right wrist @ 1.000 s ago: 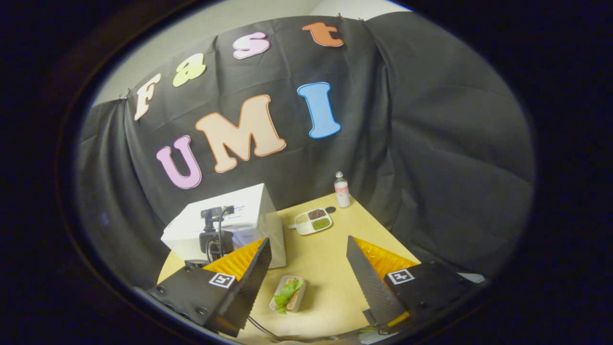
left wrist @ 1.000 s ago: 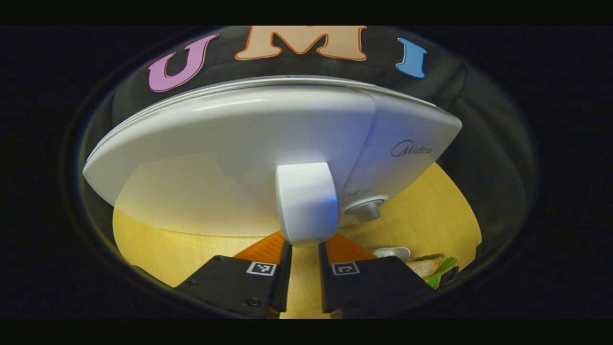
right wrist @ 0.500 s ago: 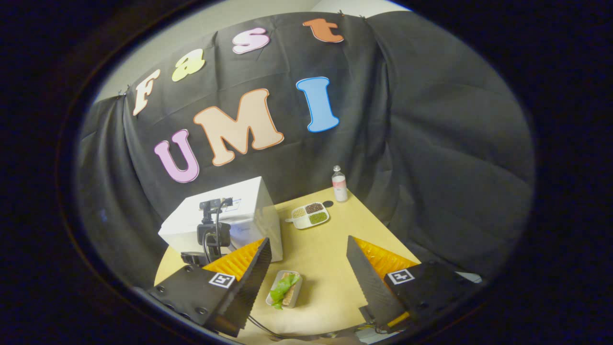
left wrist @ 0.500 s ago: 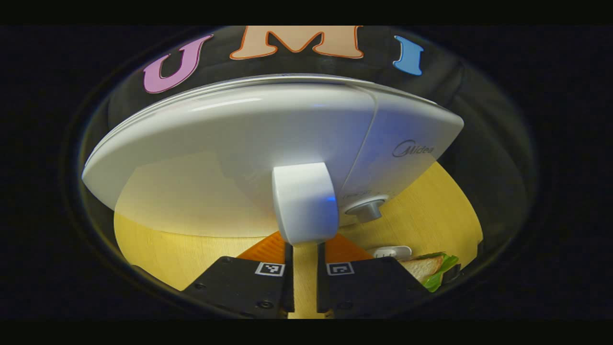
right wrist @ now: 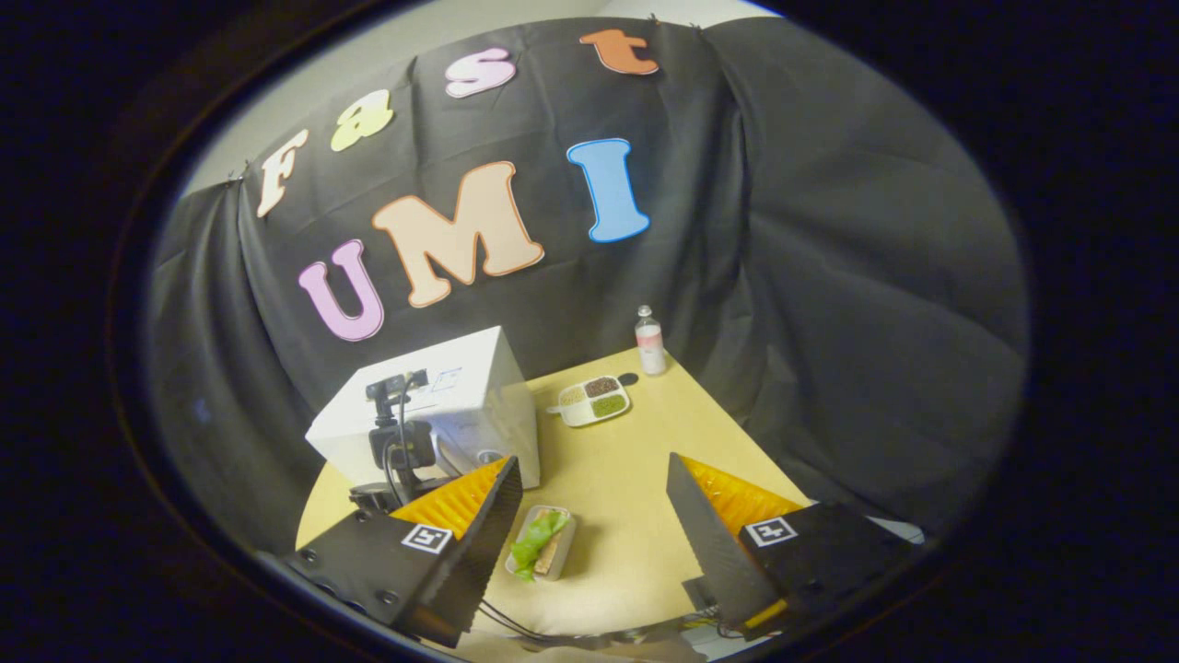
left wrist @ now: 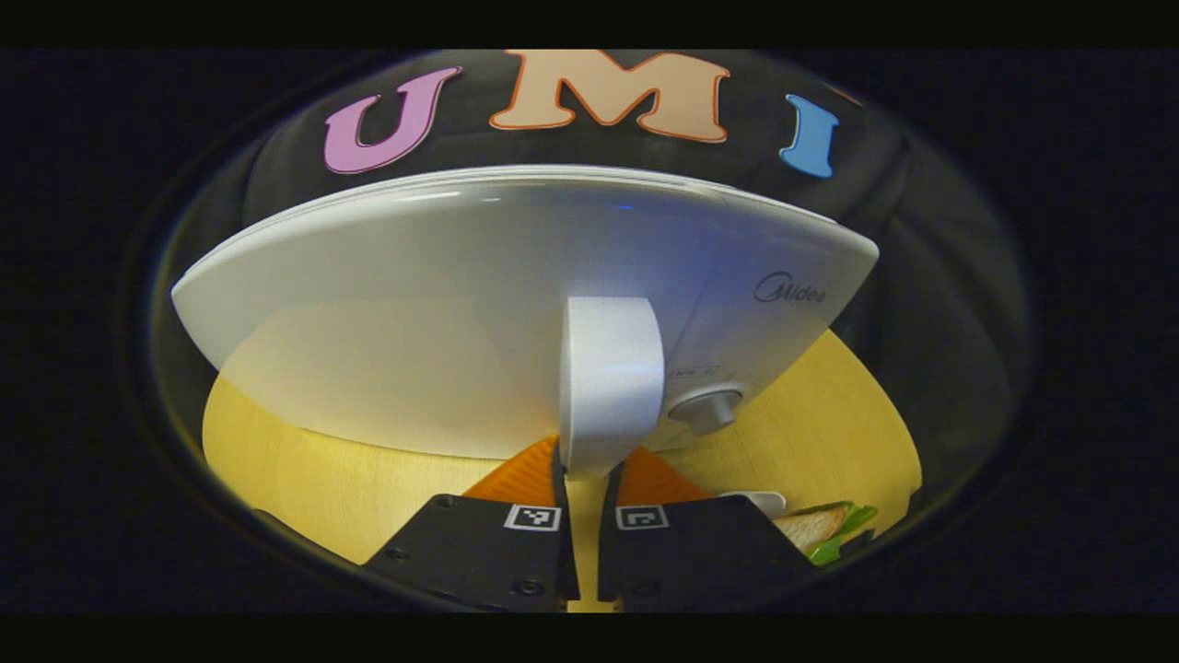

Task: Open the microwave oven with the left hand, put the food in, and close the microwave oven.

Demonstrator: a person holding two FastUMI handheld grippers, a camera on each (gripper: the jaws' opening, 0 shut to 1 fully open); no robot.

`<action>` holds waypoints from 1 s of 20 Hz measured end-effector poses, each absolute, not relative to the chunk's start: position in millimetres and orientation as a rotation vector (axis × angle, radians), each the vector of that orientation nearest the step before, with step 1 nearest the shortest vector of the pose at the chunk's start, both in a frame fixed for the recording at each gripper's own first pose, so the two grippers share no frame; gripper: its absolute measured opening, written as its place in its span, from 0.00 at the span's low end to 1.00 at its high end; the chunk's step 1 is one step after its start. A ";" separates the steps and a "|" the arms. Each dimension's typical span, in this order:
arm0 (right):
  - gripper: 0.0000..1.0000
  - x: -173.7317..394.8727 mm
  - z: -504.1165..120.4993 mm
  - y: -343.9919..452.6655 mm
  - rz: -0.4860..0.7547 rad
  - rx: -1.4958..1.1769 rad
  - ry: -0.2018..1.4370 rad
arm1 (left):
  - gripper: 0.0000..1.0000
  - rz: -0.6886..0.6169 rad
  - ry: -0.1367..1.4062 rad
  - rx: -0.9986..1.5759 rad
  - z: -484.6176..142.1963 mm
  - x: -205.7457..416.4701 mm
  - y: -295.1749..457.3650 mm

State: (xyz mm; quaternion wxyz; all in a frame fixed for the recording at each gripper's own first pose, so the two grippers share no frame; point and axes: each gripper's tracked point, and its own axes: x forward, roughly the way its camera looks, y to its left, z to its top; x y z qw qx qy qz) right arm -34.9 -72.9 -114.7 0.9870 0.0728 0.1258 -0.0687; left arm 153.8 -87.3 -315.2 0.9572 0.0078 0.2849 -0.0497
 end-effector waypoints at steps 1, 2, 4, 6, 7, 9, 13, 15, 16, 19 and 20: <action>0.92 -36.7 -115.8 -75.3 -0.135 0.140 0.258 | 0.09 -0.091 0.566 0.015 -314.7 153.8 -87.0; 0.92 -38.1 -117.1 -78.2 -0.129 0.135 0.265 | 0.06 -0.081 0.555 0.012 -315.0 154.2 -86.6; 0.99 -39.8 -119.5 -84.2 -0.115 0.126 0.275 | 0.06 -0.063 0.532 -0.008 -314.0 154.1 -86.1; 0.92 -42.0 -121.4 -91.3 -0.099 0.114 0.281 | 0.05 -0.030 0.498 -0.041 -312.7 154.0 -85.1; 0.92 -42.2 -123.8 -94.6 -0.087 0.111 0.287 | 0.05 -0.003 0.484 -0.059 -312.5 154.9 -84.4; 0.99 -42.8 -129.2 -102.0 -0.061 0.113 0.303 | 0.05 0.043 0.458 -0.093 -311.7 154.0 -83.7; 0.99 -40.2 -139.5 -118.8 -0.026 0.095 0.324 | 0.05 0.053 0.447 -0.093 -310.6 153.3 -83.4; 0.99 -38.0 -141.4 -123.8 -0.015 0.090 0.333 | 0.03 0.043 0.447 -0.089 -310.6 154.5 -83.6; 0.99 -36.2 -142.1 -124.0 -0.009 0.092 0.336 | 0.03 0.039 0.449 -0.090 -311.3 153.8 -83.9; 0.92 -32.4 -142.8 -124.7 0.003 0.082 0.334 | 0.03 0.038 0.439 -0.093 -310.1 154.9 -83.7; 0.99 -30.9 -143.1 -125.7 0.003 0.075 0.335 | 0.03 0.044 0.436 -0.092 -309.3 156.1 -83.5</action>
